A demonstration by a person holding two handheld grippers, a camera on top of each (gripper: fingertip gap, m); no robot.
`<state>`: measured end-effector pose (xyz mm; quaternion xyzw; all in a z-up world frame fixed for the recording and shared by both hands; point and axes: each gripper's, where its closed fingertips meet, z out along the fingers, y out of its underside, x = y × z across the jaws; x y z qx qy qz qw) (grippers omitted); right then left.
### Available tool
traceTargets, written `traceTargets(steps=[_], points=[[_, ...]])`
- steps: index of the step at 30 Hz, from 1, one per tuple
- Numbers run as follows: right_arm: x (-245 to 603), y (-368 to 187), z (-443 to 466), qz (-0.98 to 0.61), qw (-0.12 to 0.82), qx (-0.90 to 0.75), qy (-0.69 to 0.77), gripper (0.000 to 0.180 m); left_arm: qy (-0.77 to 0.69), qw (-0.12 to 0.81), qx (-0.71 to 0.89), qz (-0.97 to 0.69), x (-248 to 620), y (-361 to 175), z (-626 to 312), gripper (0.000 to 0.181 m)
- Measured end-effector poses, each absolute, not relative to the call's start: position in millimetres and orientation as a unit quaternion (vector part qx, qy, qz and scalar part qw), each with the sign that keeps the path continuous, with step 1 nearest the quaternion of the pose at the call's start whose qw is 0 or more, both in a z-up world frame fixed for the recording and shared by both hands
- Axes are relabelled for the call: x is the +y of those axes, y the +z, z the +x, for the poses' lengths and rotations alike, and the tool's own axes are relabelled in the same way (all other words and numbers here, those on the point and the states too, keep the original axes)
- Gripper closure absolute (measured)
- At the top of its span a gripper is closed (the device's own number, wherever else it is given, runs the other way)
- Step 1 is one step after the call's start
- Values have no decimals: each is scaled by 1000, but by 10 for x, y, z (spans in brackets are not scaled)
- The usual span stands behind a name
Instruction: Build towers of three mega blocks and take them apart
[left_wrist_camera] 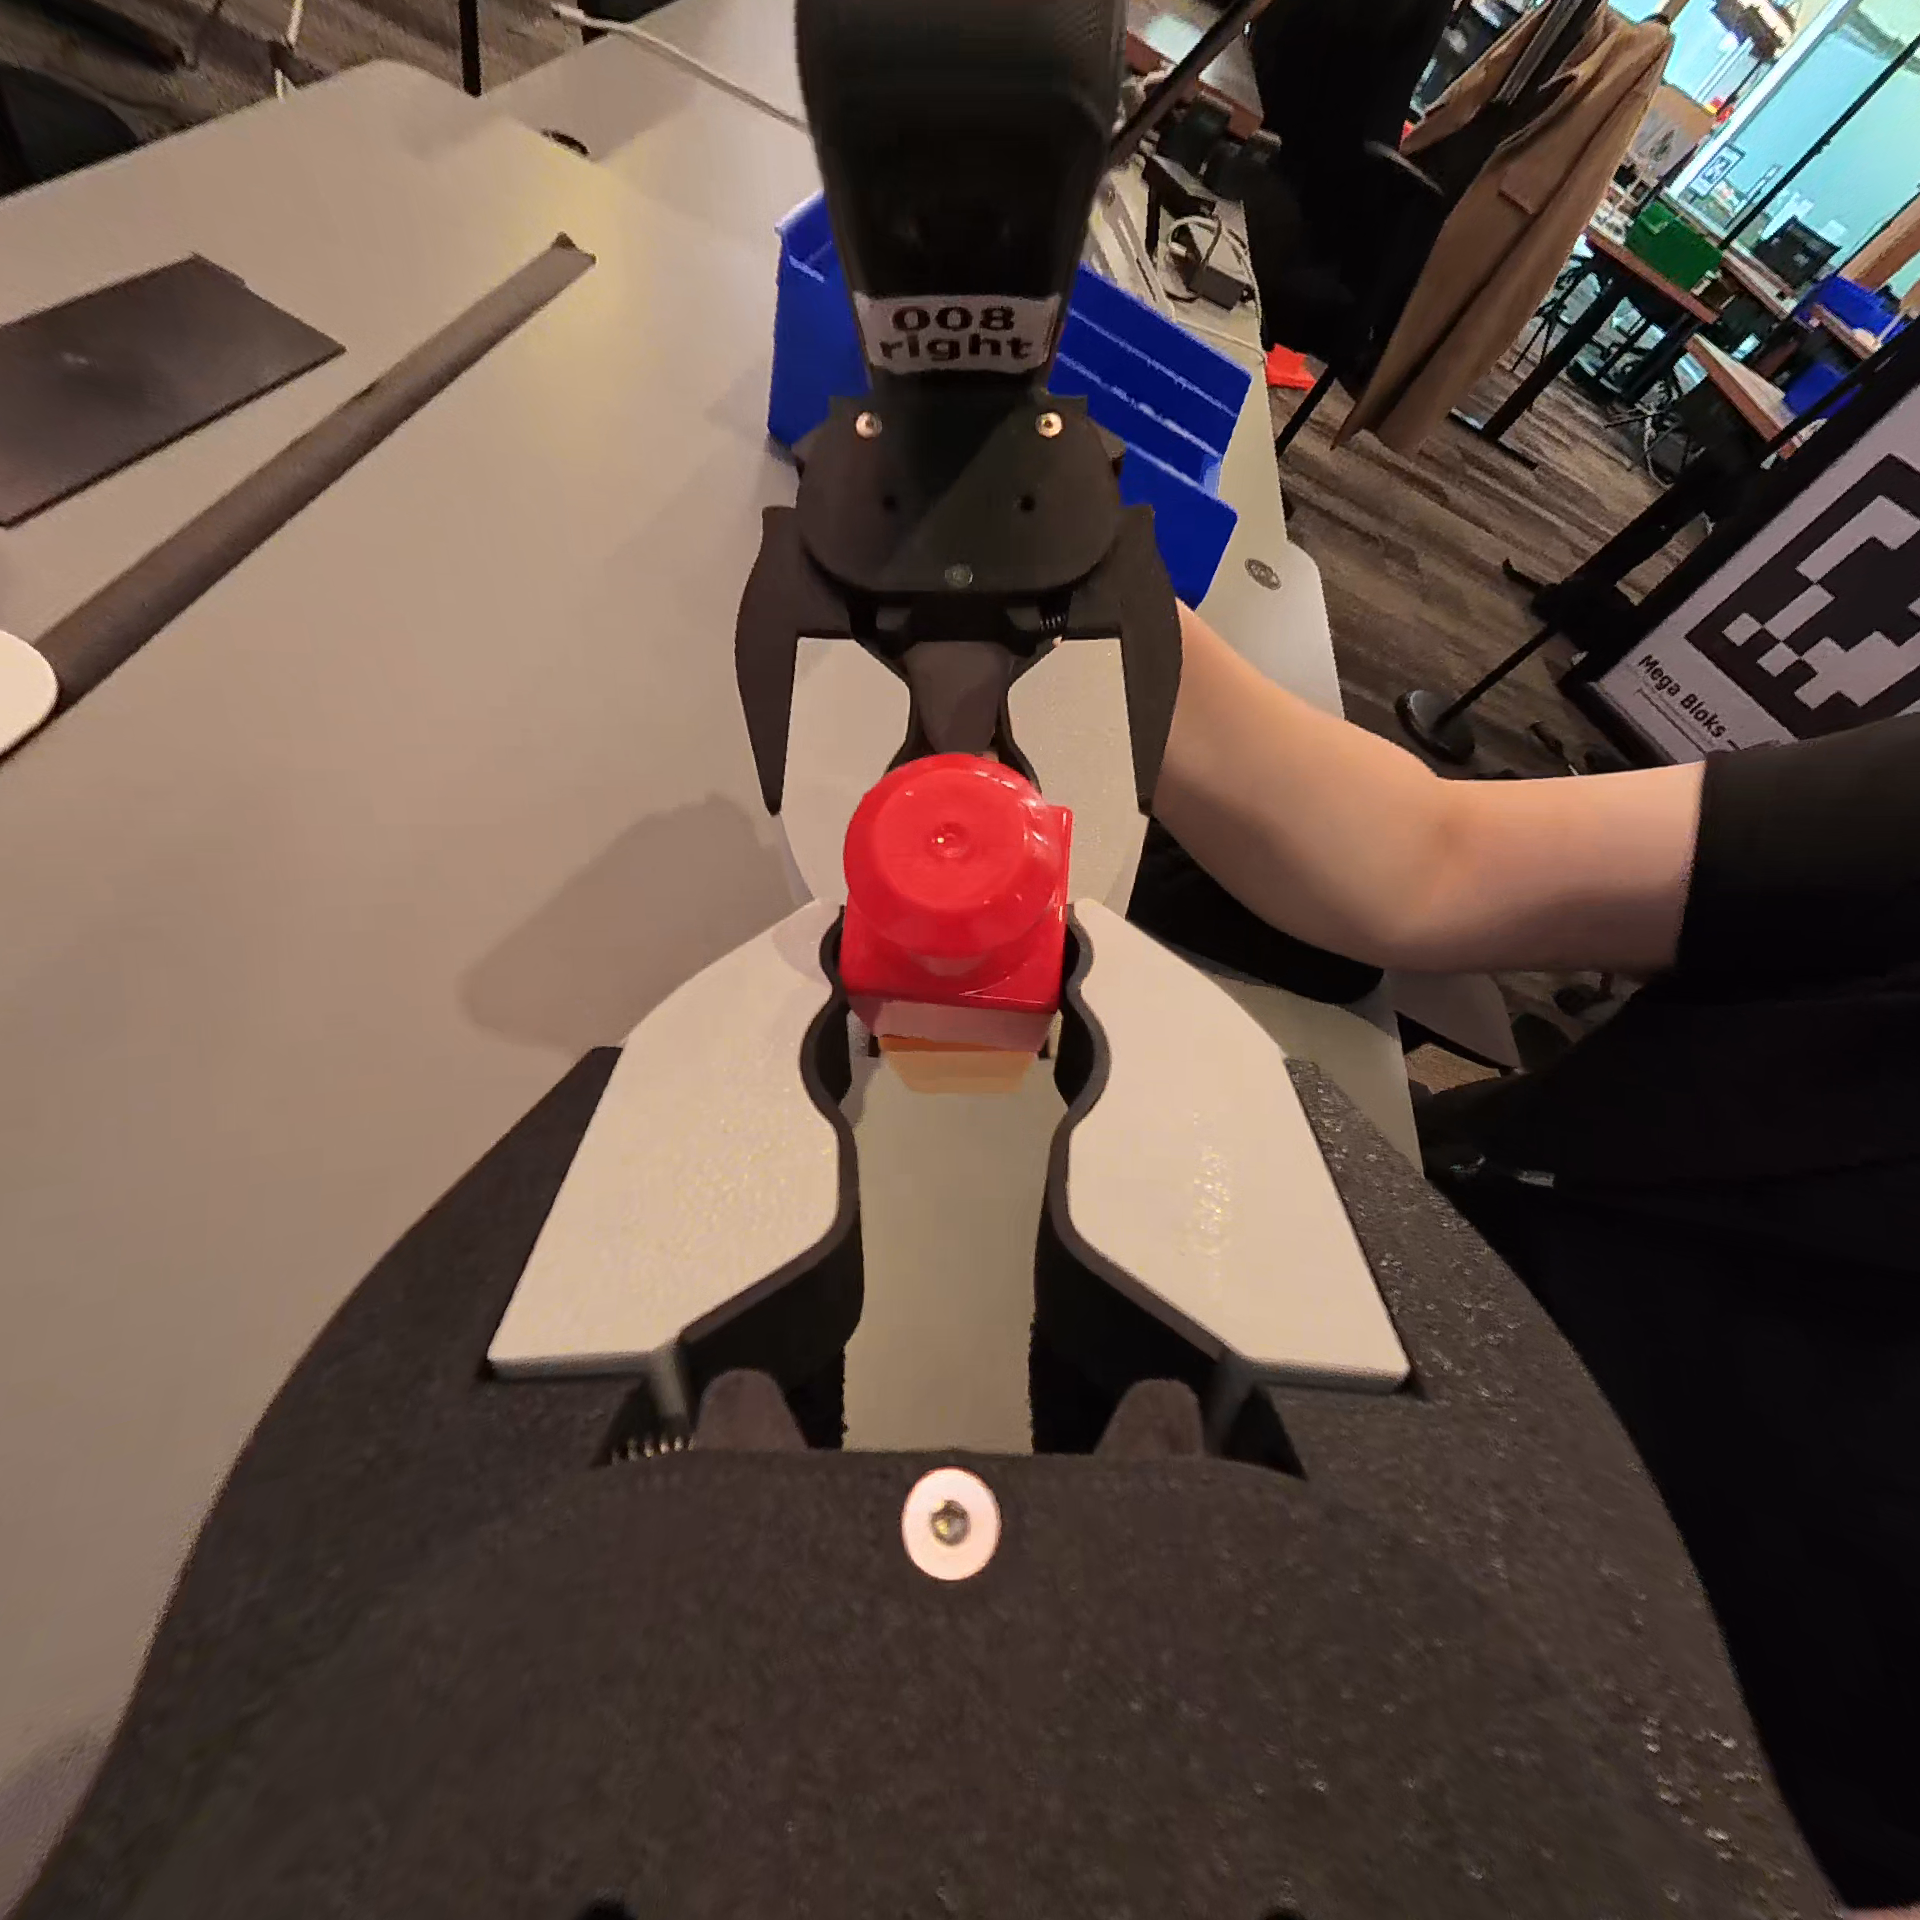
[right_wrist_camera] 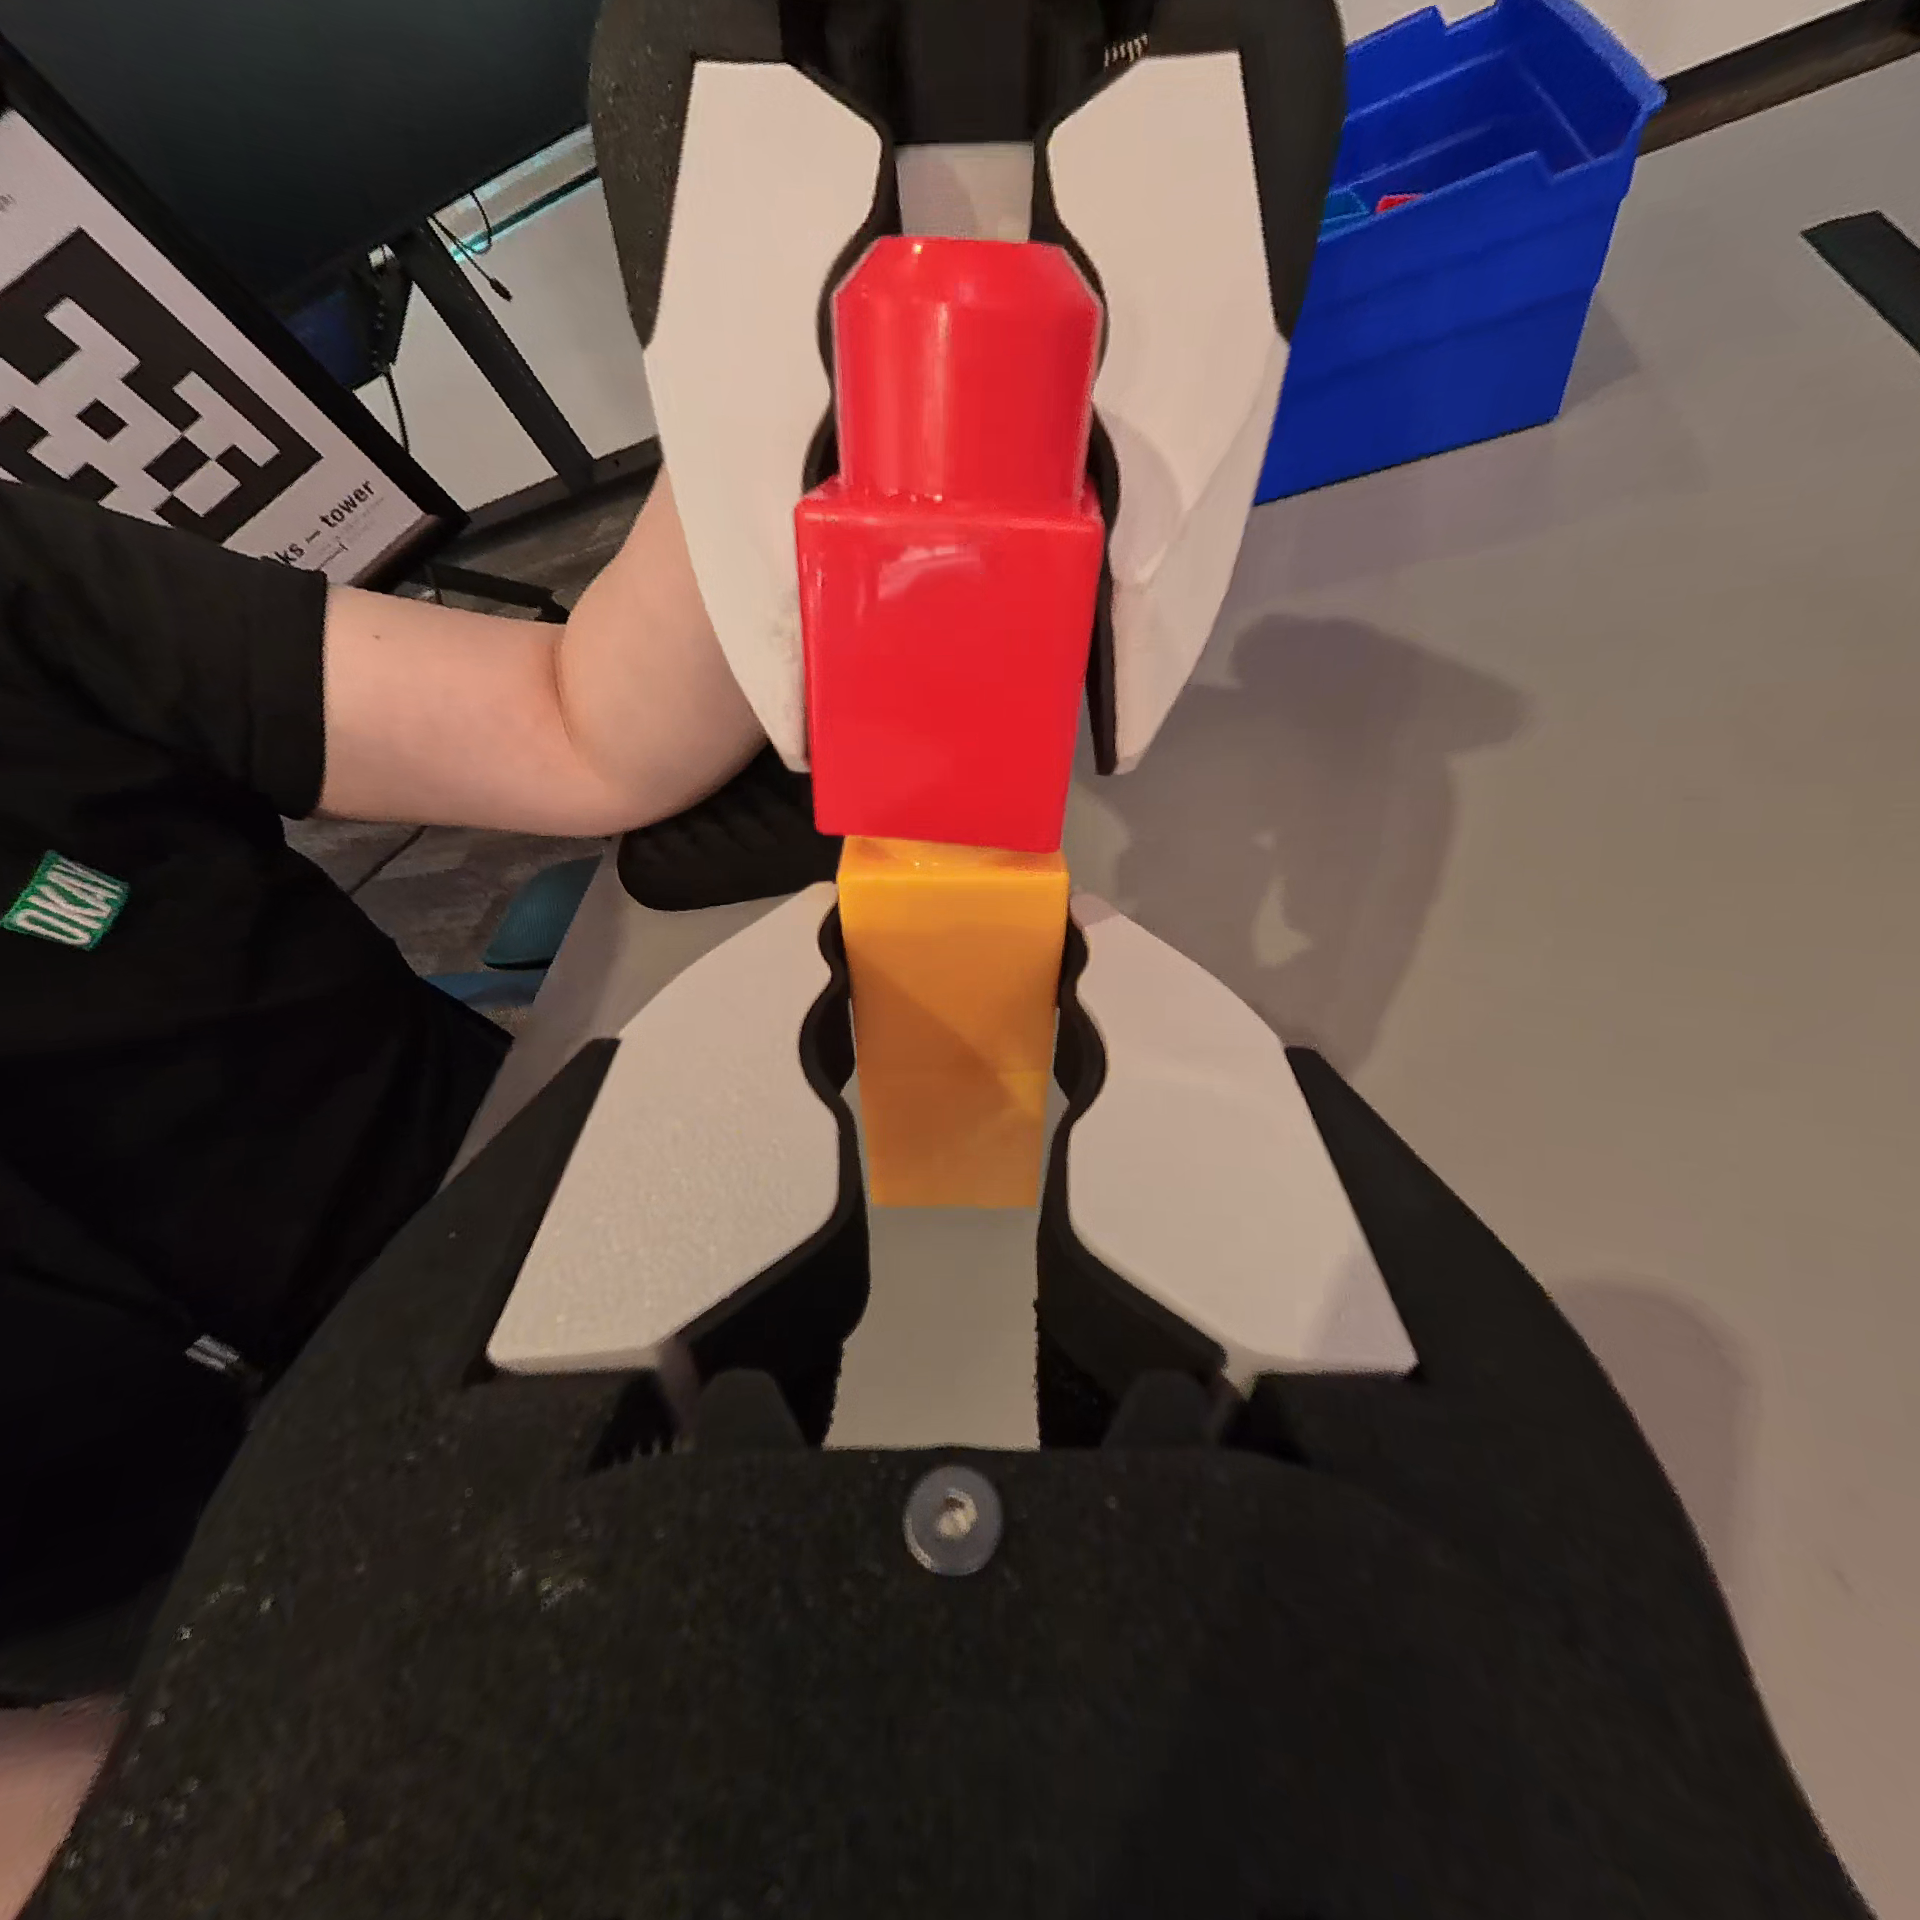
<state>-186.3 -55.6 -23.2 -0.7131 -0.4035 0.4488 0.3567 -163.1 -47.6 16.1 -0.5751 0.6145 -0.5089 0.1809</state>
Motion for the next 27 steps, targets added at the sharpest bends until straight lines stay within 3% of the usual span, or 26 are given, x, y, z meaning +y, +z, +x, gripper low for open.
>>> traceTargets(steps=[27], points=[[-443,-420,-1844,-725,361,-398,432,145,-479,174,624,-593,-383,-82,-1617,145]])
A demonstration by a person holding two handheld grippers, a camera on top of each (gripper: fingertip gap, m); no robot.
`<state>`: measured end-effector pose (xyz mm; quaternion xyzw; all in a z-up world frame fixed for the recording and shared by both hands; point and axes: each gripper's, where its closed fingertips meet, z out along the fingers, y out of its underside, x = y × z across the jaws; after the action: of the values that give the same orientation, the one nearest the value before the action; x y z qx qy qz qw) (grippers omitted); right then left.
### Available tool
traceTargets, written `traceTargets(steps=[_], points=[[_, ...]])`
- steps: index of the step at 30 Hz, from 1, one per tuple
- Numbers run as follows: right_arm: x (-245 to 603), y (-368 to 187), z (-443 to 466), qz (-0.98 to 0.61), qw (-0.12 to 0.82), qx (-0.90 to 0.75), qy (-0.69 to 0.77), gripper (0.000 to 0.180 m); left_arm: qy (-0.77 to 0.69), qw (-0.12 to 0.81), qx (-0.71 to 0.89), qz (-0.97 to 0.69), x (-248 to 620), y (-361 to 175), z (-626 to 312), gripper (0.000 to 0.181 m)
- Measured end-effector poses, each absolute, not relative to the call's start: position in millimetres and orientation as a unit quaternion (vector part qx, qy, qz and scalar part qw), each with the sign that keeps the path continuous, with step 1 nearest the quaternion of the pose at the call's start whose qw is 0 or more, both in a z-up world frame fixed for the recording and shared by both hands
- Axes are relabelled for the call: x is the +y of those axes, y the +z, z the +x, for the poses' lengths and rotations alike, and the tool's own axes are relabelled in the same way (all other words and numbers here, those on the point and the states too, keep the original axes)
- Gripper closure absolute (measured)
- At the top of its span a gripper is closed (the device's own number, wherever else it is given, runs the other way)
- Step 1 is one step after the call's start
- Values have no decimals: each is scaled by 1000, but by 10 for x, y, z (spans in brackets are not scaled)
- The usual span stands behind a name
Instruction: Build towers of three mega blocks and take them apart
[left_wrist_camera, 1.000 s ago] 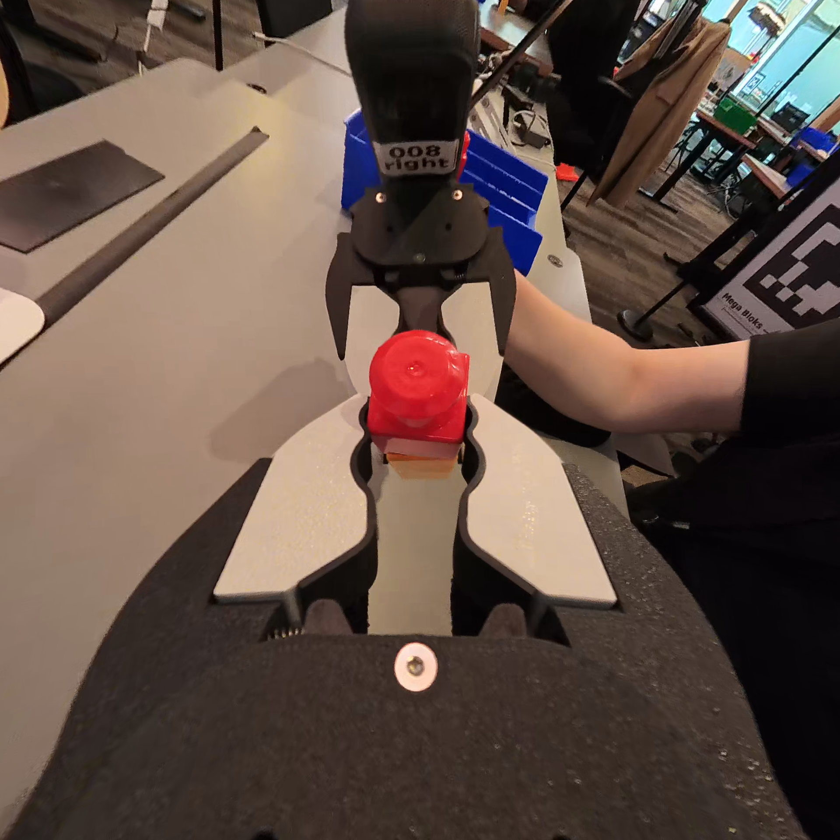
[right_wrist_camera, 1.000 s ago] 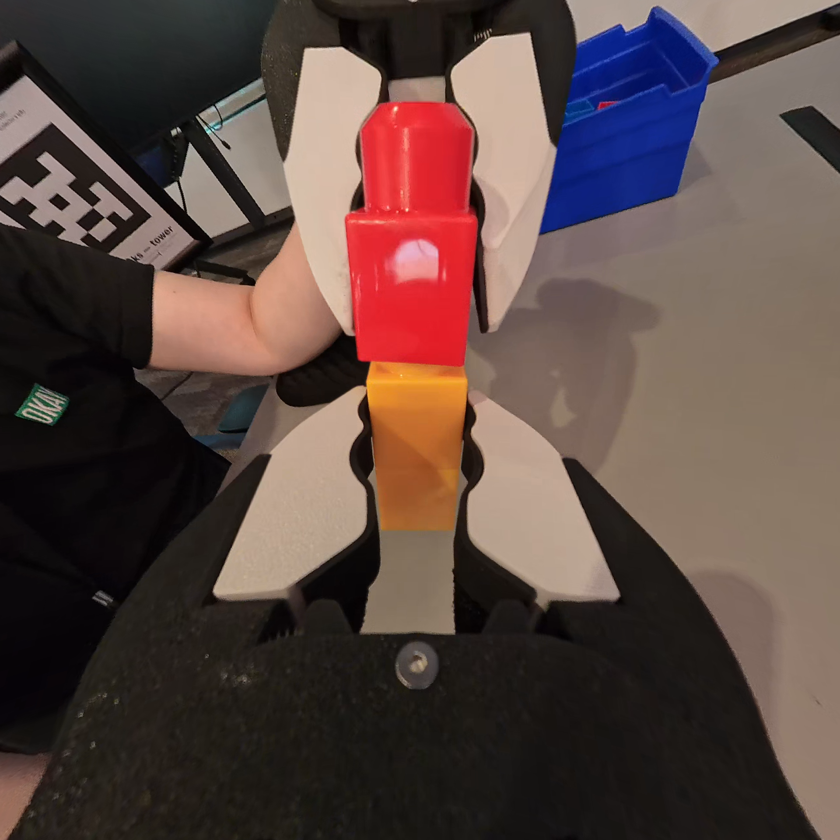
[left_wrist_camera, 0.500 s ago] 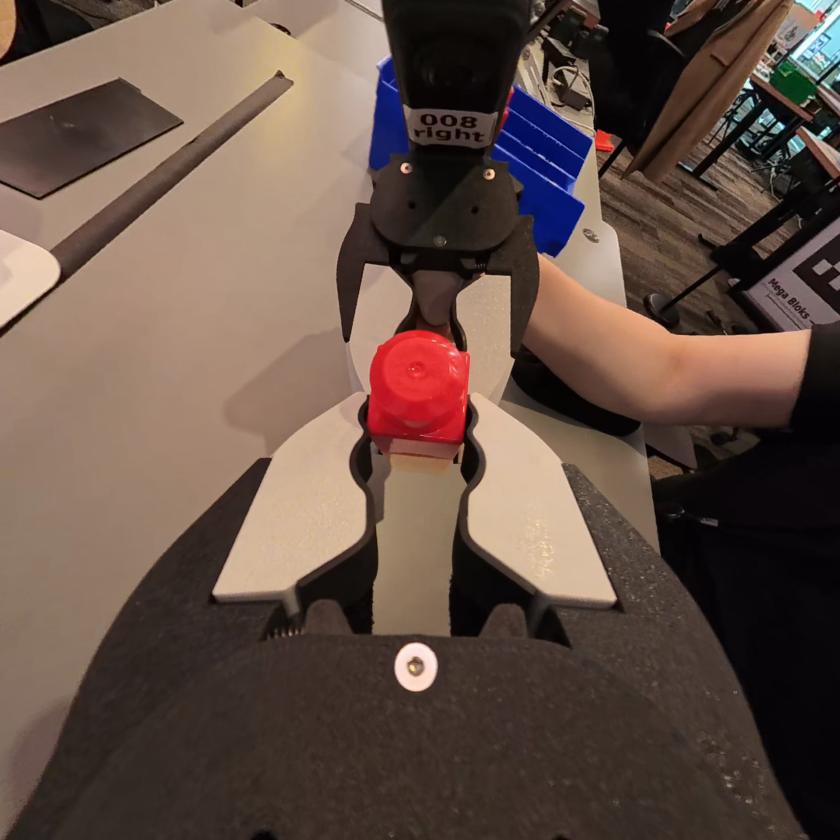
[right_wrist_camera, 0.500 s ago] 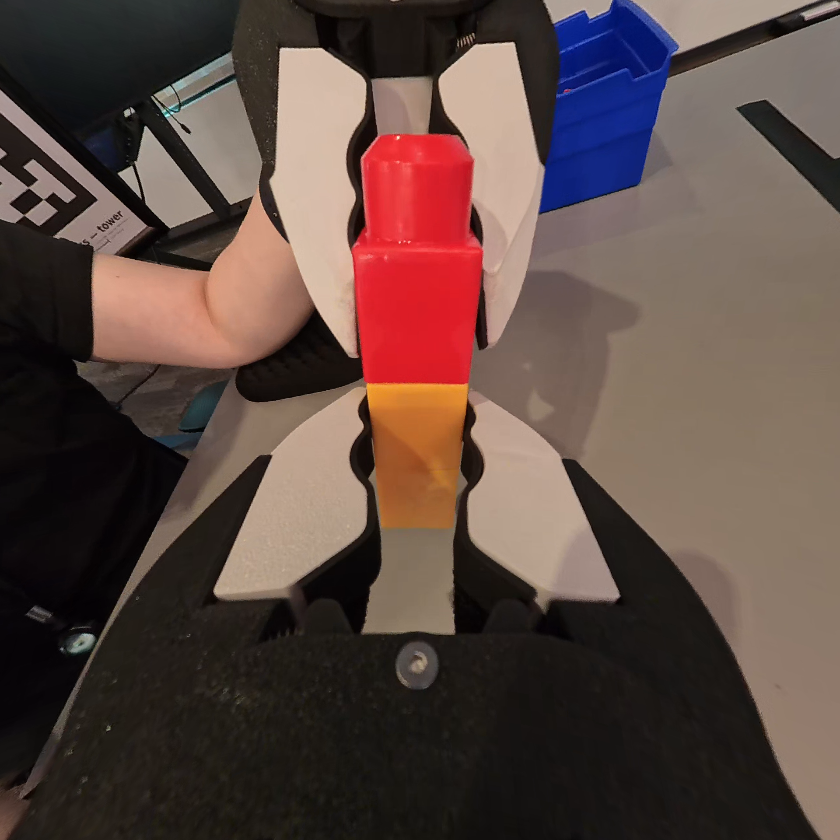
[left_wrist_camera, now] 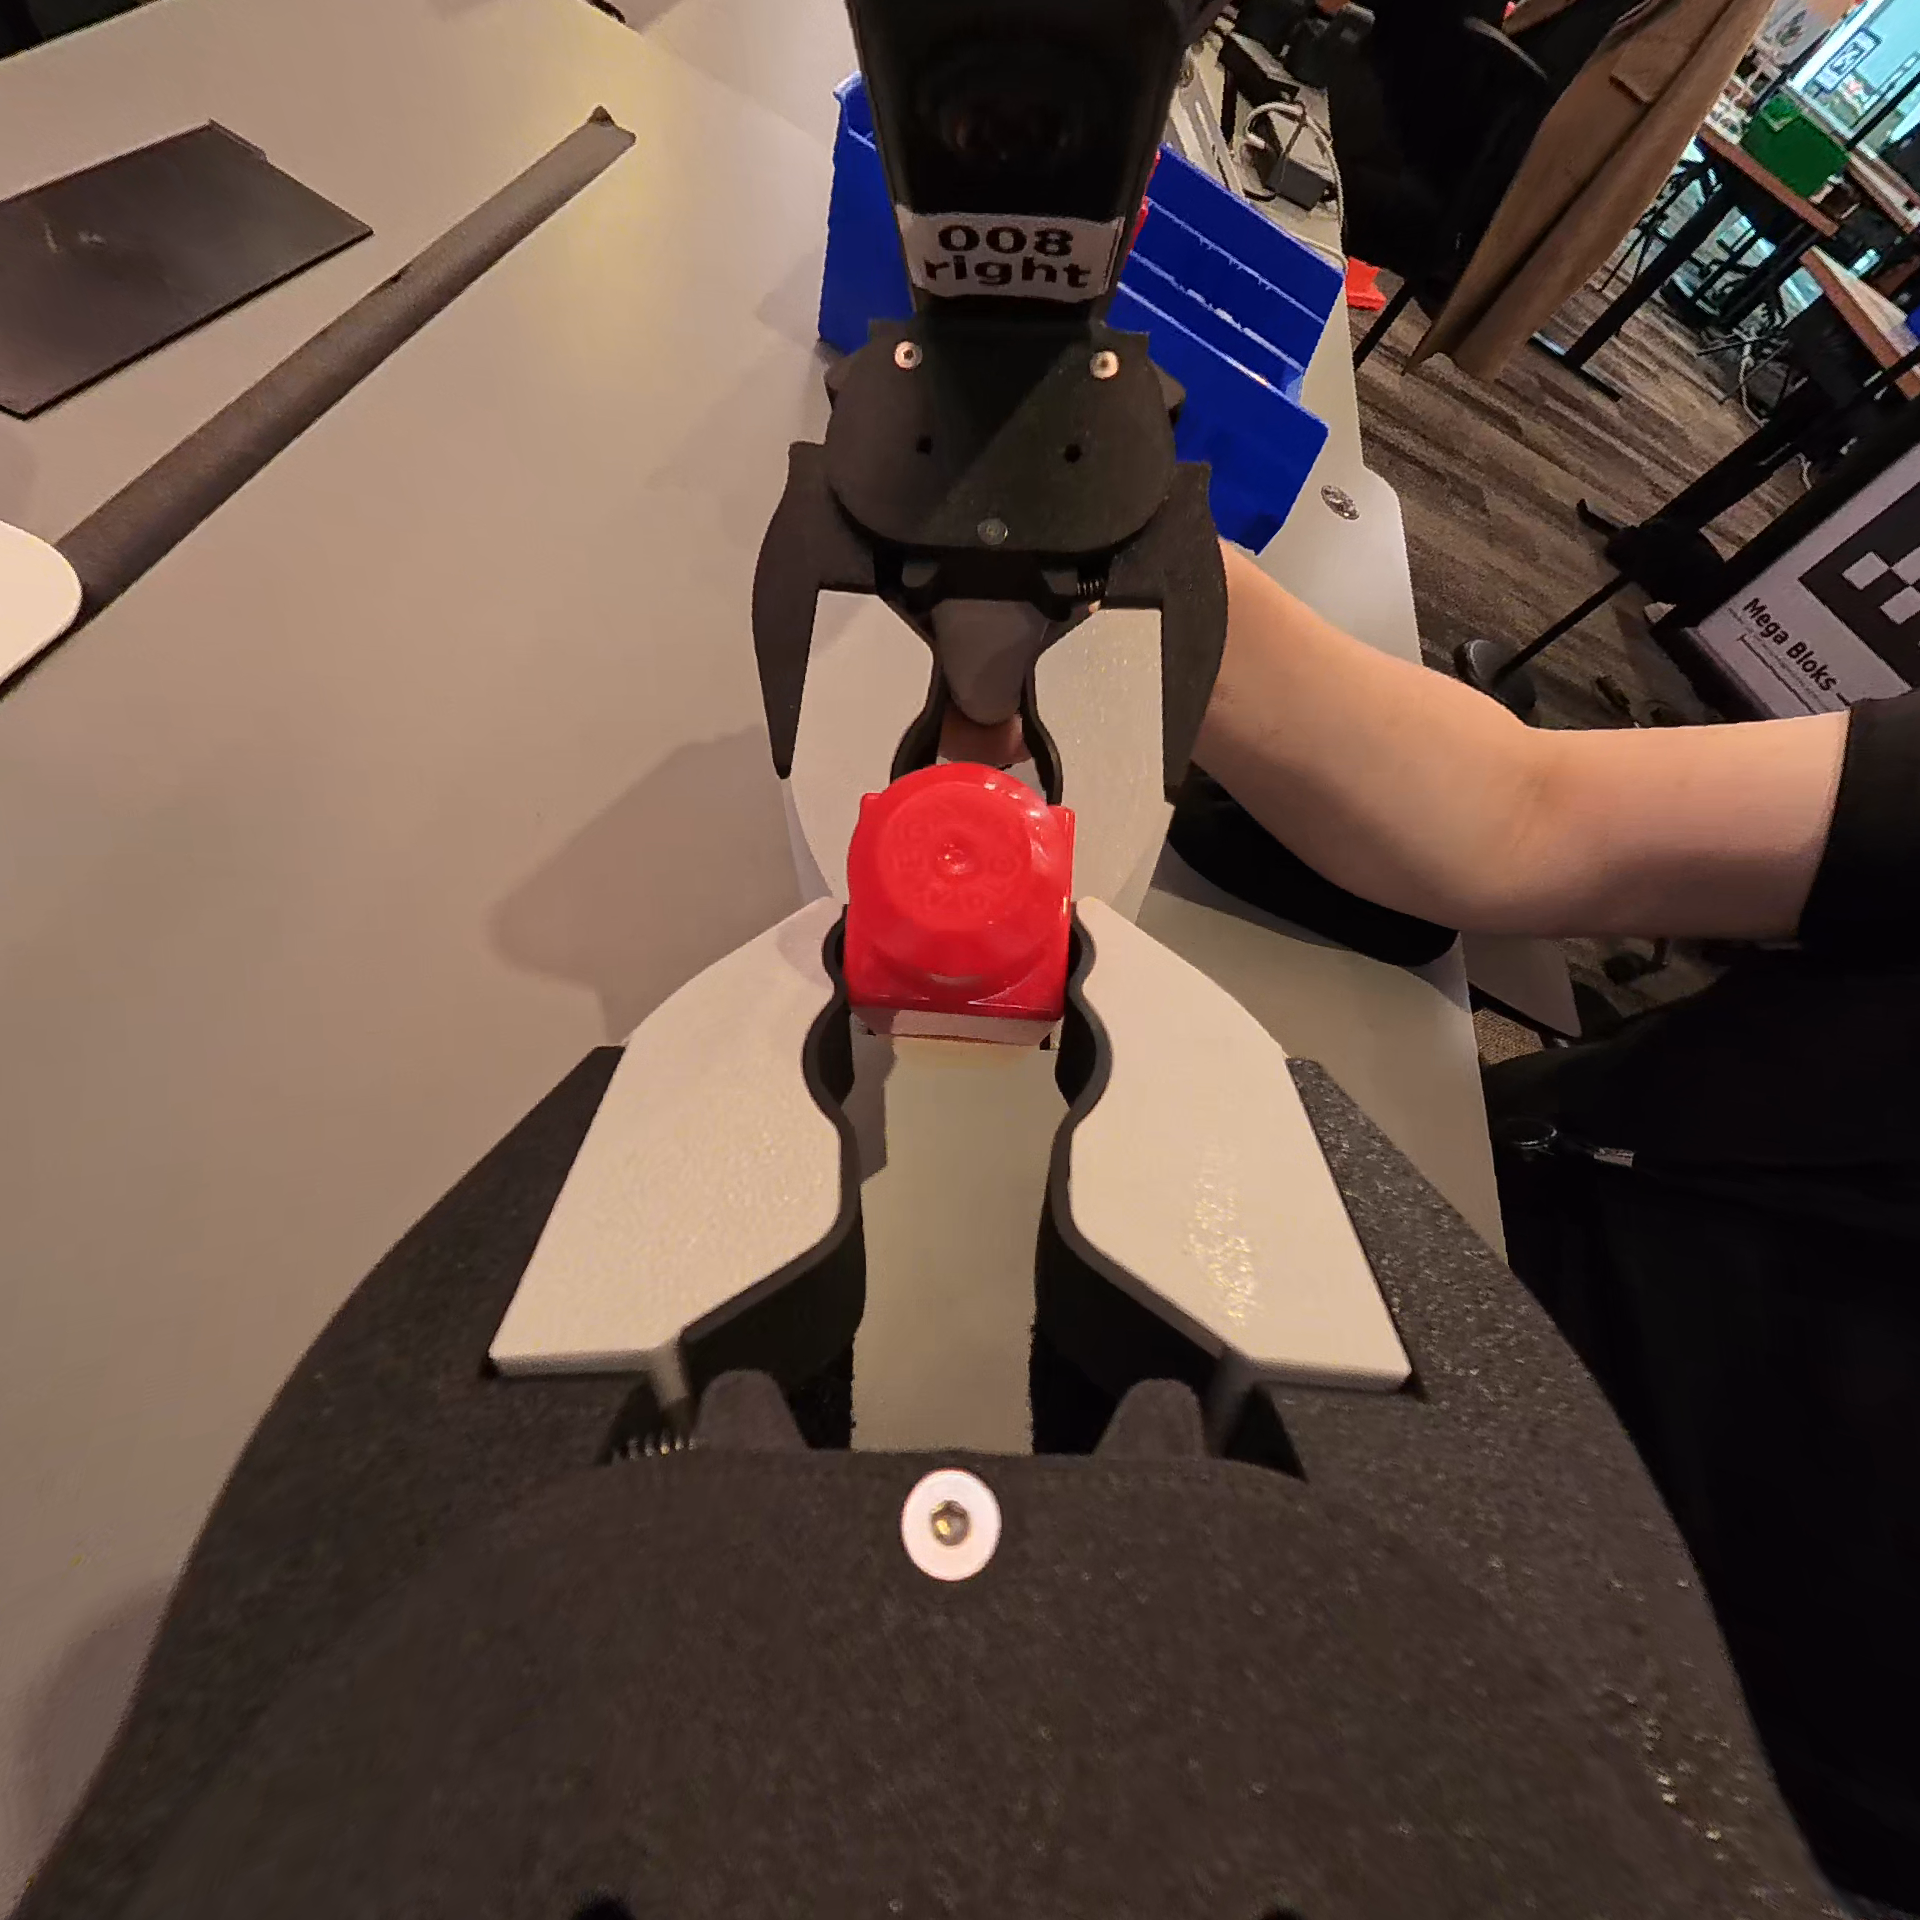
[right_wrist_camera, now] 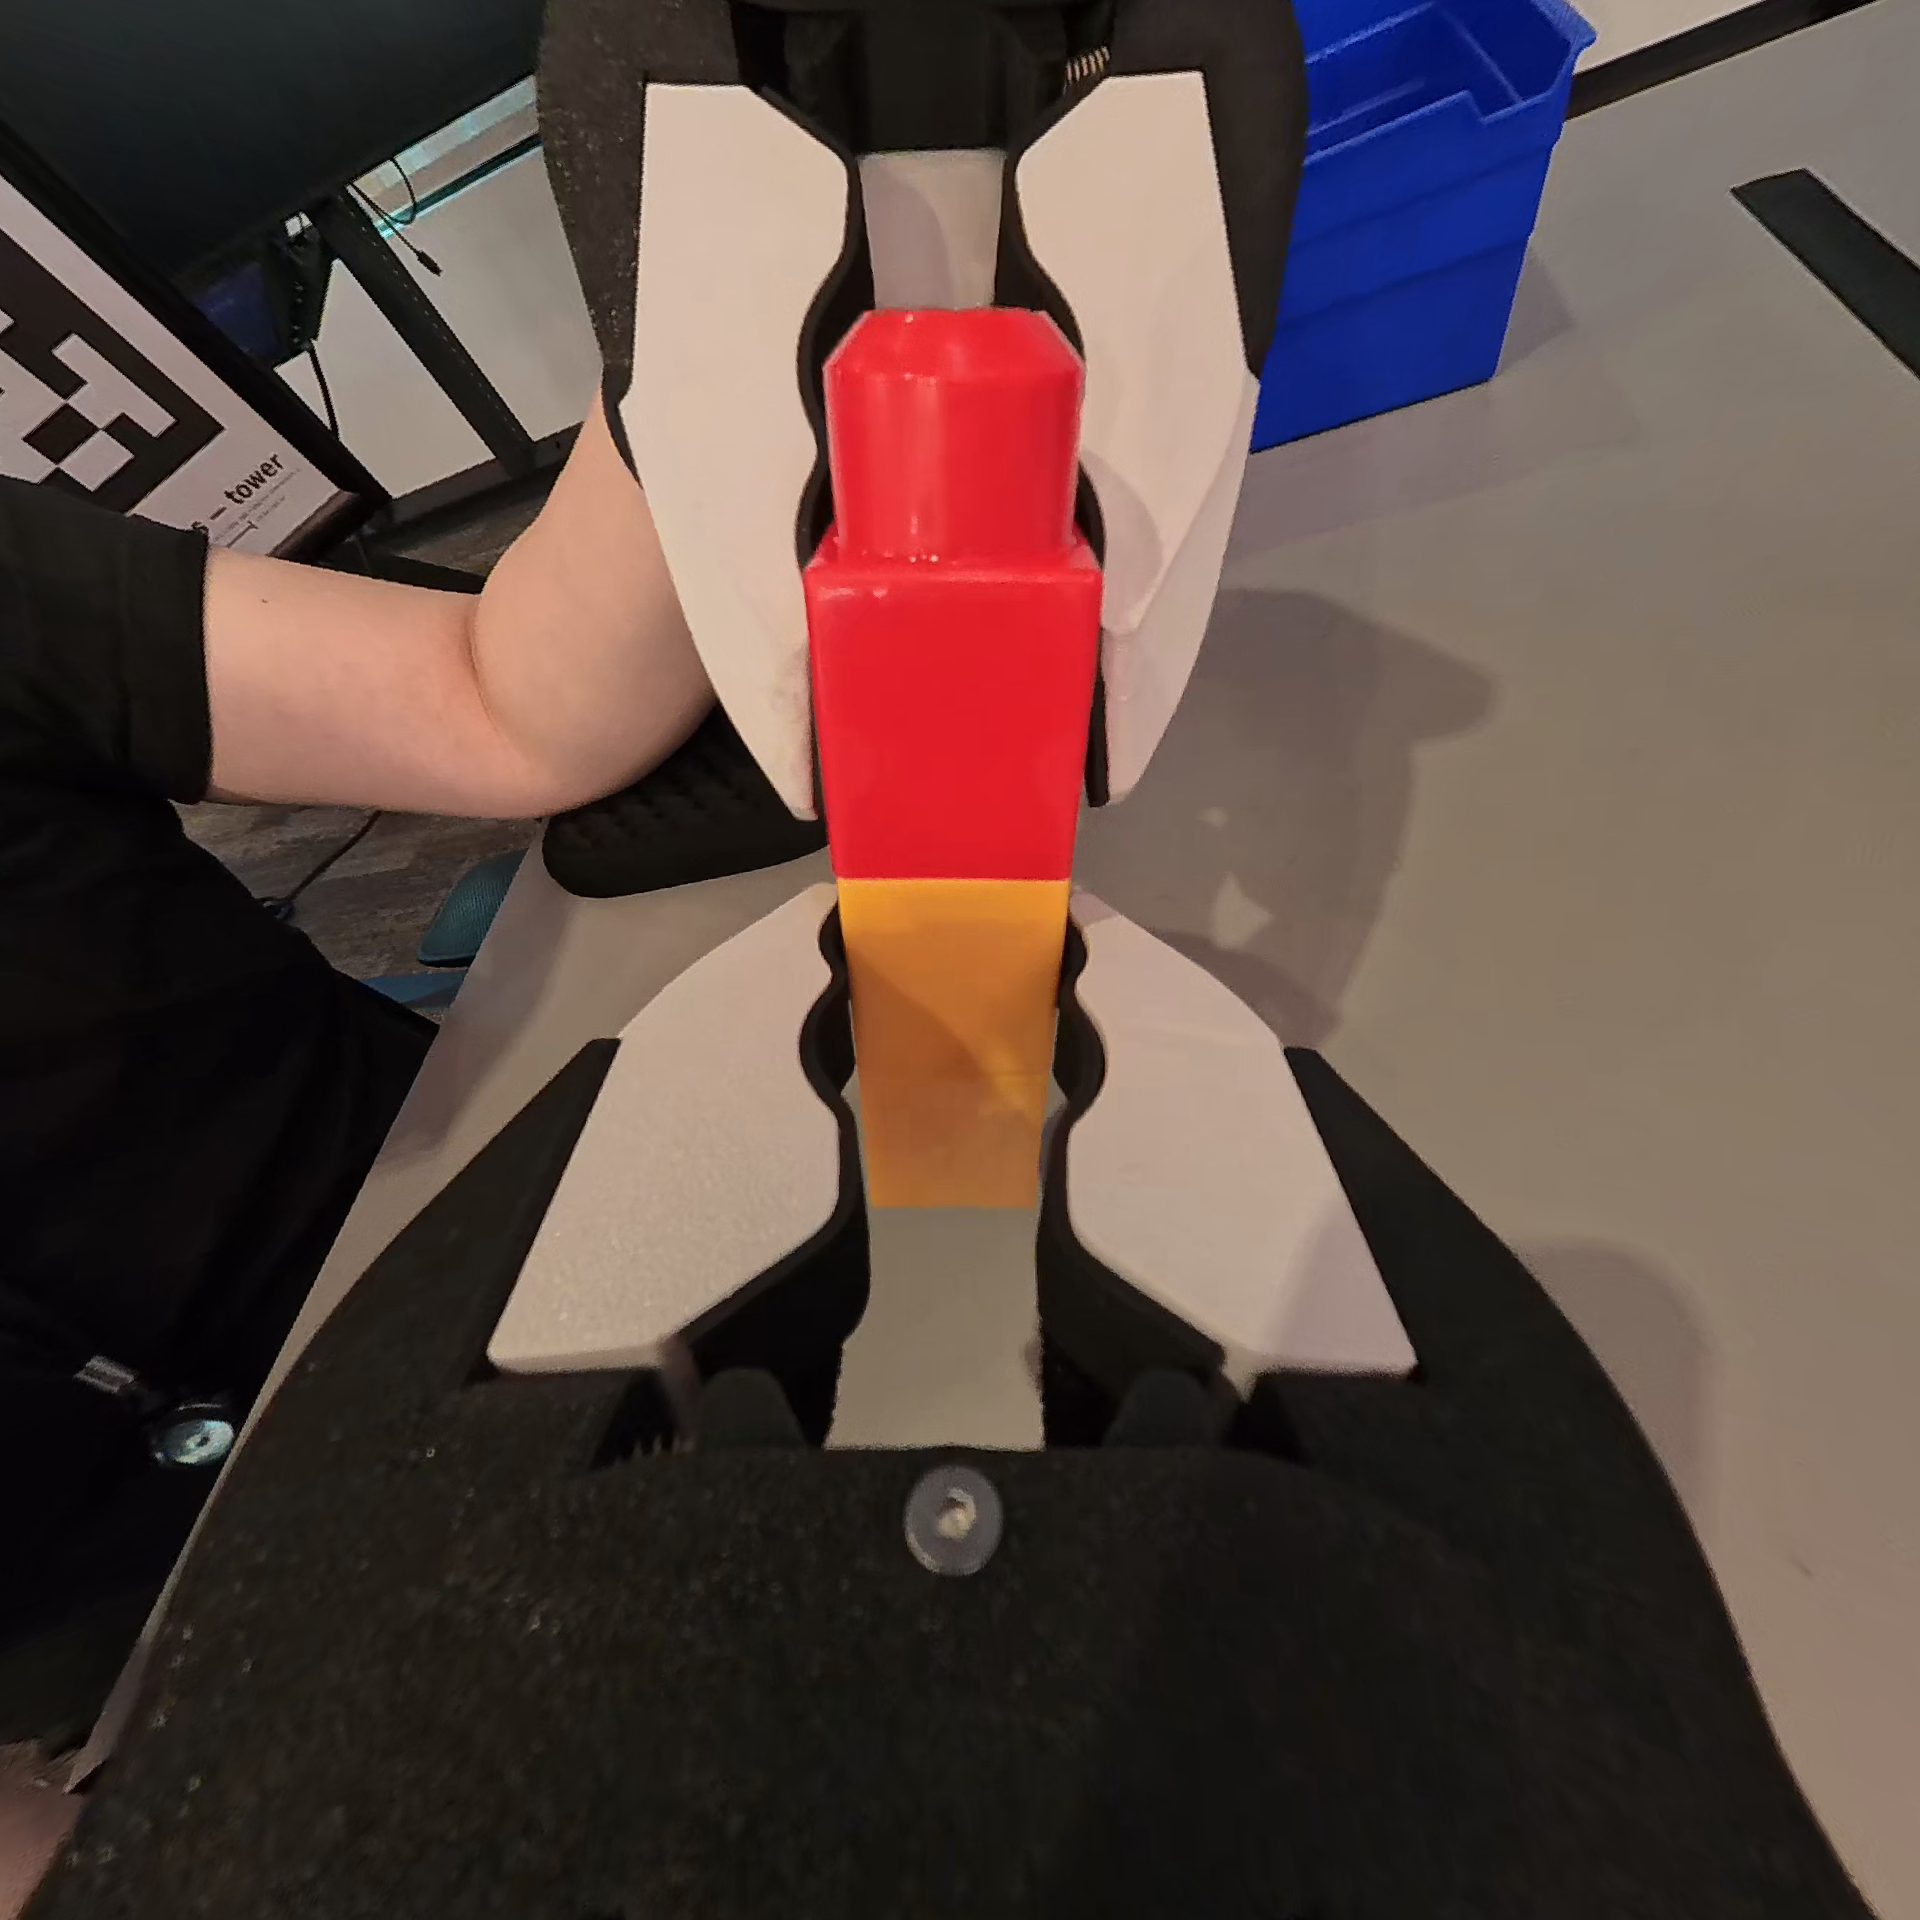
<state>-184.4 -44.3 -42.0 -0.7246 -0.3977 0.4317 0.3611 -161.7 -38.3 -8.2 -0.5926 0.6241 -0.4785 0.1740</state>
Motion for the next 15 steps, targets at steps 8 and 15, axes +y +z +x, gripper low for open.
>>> traceTargets(steps=[8,15], points=[[-421,-316,-1901,-741,373,-391,398,127,-454,172,642,-593,-427,-35,-1709,145],[-491,-351,-1902,-748,352,-411,384,144,-462,174,644,-585,-455,-12,-1690,145]])
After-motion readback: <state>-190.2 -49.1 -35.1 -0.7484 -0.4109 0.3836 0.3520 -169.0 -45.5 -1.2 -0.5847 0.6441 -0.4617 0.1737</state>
